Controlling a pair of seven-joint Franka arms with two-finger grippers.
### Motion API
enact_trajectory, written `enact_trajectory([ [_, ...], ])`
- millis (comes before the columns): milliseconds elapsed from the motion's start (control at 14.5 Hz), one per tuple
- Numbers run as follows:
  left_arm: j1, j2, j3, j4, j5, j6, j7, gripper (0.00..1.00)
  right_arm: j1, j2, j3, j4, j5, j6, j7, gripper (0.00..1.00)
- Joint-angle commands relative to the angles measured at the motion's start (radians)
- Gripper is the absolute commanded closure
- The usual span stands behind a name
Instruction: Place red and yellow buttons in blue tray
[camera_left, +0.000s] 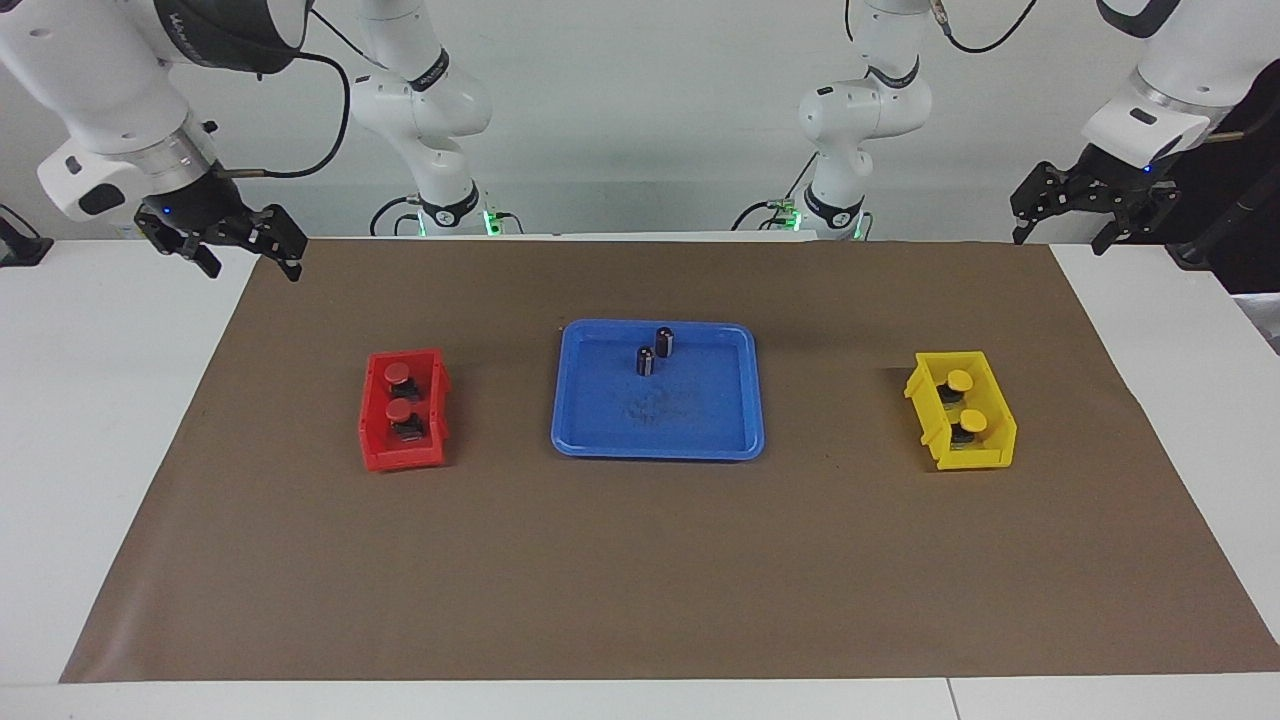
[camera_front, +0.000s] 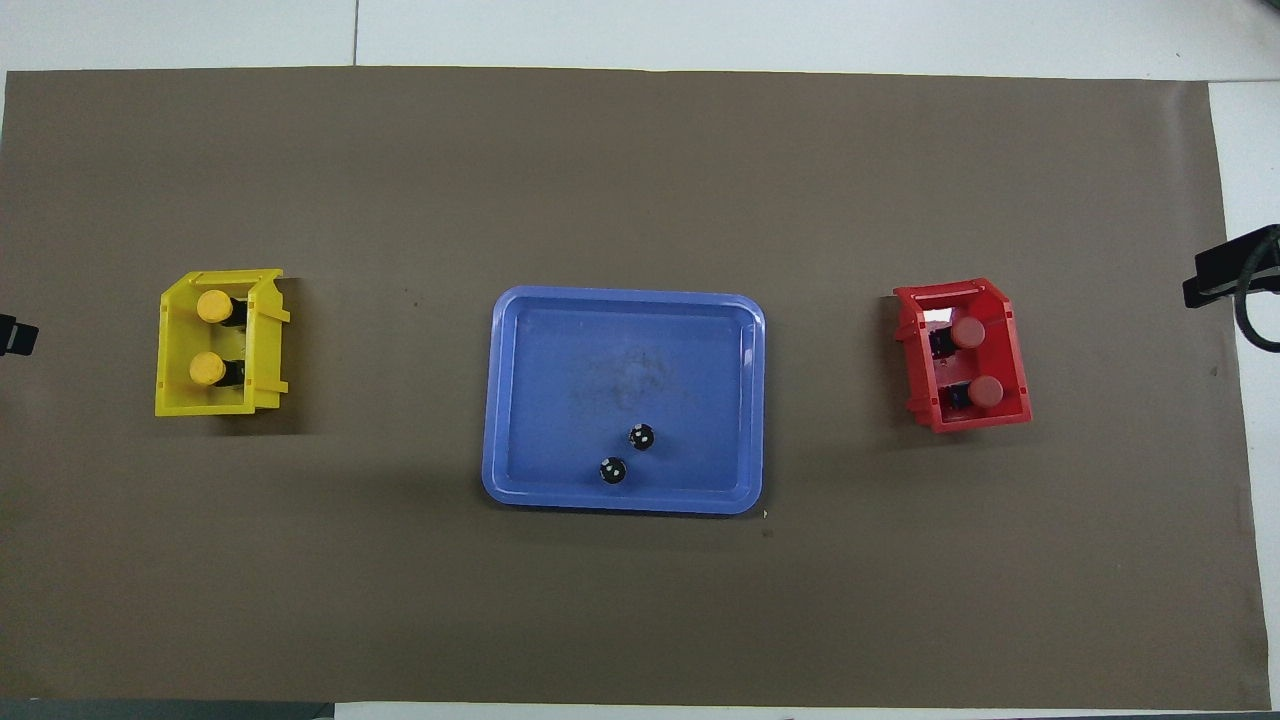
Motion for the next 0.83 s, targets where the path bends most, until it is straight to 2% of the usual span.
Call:
enact_trajectory([
  [0,-0.001,-0.03,-0.001,-0.034,0.026,0.008,-0.011,0.0,0.0,-0.003,-0.001,0.0,0.011,-0.009,0.014,0.01],
  [482,0.001,-0.03,-0.001,-0.034,0.026,0.008,-0.011,0.0,-0.011,-0.008,-0.001,-0.013,0.014,-0.007,-0.013,0.01],
  [619,0.001,-0.03,-0.001,-0.034,0.026,0.007,-0.011,0.0,0.004,-0.005,-0.001,-0.025,0.02,0.061,-0.032,0.01],
  [757,0.001,-0.03,-0.001,-0.034,0.026,0.008,-0.011,0.0,0.038,-0.009,0.011,-0.089,0.022,0.135,-0.026,0.01],
])
